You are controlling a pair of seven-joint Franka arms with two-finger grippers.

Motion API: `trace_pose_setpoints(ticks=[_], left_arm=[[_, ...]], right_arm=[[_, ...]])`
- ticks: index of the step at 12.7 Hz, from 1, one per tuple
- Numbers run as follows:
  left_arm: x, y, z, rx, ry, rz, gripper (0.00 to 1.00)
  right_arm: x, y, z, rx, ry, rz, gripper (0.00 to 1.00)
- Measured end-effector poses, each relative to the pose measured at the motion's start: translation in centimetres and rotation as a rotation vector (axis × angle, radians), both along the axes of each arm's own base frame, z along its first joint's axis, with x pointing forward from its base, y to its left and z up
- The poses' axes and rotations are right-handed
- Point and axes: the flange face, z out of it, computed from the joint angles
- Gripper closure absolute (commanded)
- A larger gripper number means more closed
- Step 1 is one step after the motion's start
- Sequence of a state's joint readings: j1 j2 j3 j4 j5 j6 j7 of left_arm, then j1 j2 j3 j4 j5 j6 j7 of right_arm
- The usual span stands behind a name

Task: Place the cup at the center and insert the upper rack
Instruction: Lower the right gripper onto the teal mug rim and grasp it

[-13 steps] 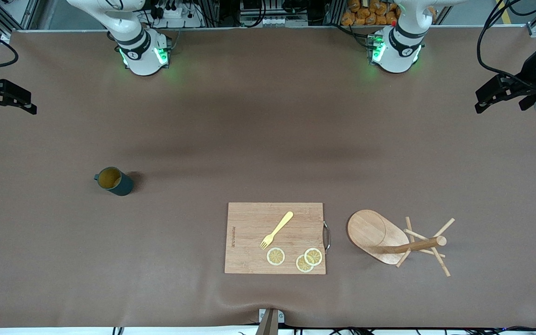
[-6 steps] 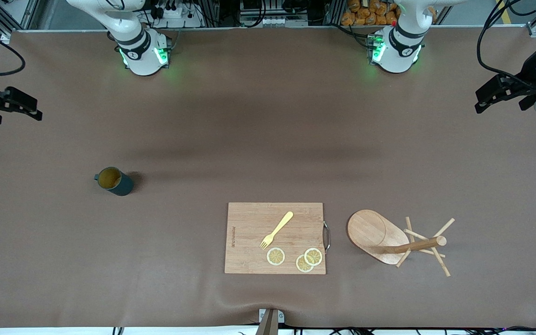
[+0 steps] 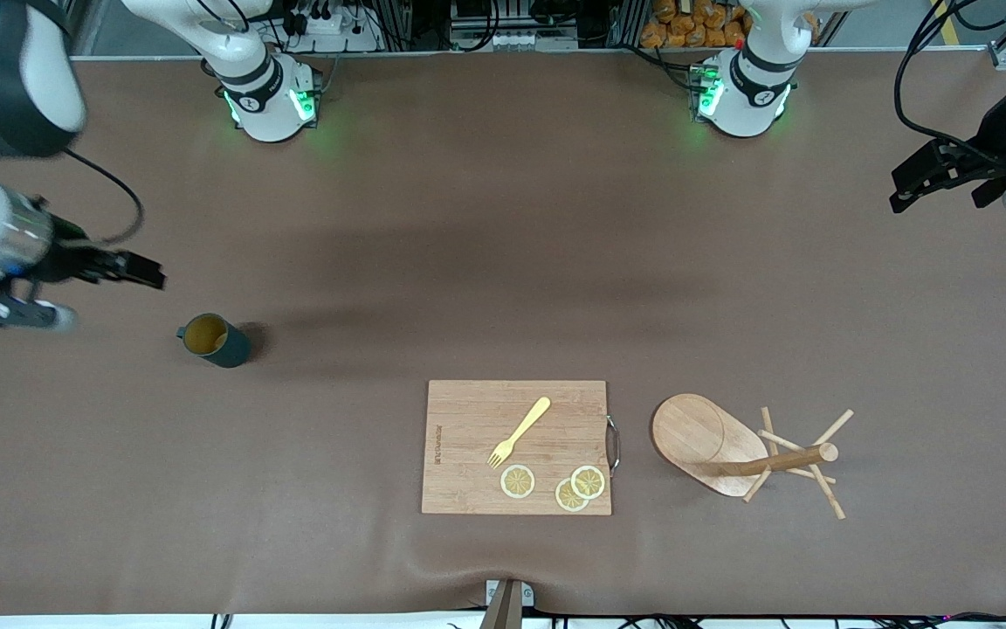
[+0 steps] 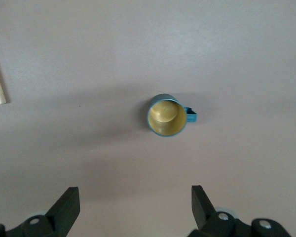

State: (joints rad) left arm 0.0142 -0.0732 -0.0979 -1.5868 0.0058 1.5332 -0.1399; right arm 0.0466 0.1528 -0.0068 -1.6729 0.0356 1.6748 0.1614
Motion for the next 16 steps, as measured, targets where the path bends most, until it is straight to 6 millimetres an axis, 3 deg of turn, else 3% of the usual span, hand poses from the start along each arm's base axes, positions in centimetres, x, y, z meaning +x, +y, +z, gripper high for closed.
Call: trace_pose_setpoints(ticks=[2, 5, 11, 16], left_arm=[[0.1, 0.0, -0.2, 0.0, 0.003, 0.0, 0.0], [0.2, 0.0, -0.3, 0.0, 0.007, 0.0, 0.0], [0.3, -0.1, -0.7, -0.006, 0.017, -0.001, 0.0], [0.4, -0.2, -1.1, -0.006, 0.026, -0.002, 0.0]], right_arm=[[1.5, 0.1, -4.0, -0.004, 0.007, -0.014, 0.0], [1.8, -0.7, -9.2, -0.007, -0.006, -0.03, 0.0], [1.6, -1.9, -17.6, -0.03, 0.072, -0.128, 0.0], [0.9, -1.8, -23.0, -0.038, 0.026, -0.174, 0.0]])
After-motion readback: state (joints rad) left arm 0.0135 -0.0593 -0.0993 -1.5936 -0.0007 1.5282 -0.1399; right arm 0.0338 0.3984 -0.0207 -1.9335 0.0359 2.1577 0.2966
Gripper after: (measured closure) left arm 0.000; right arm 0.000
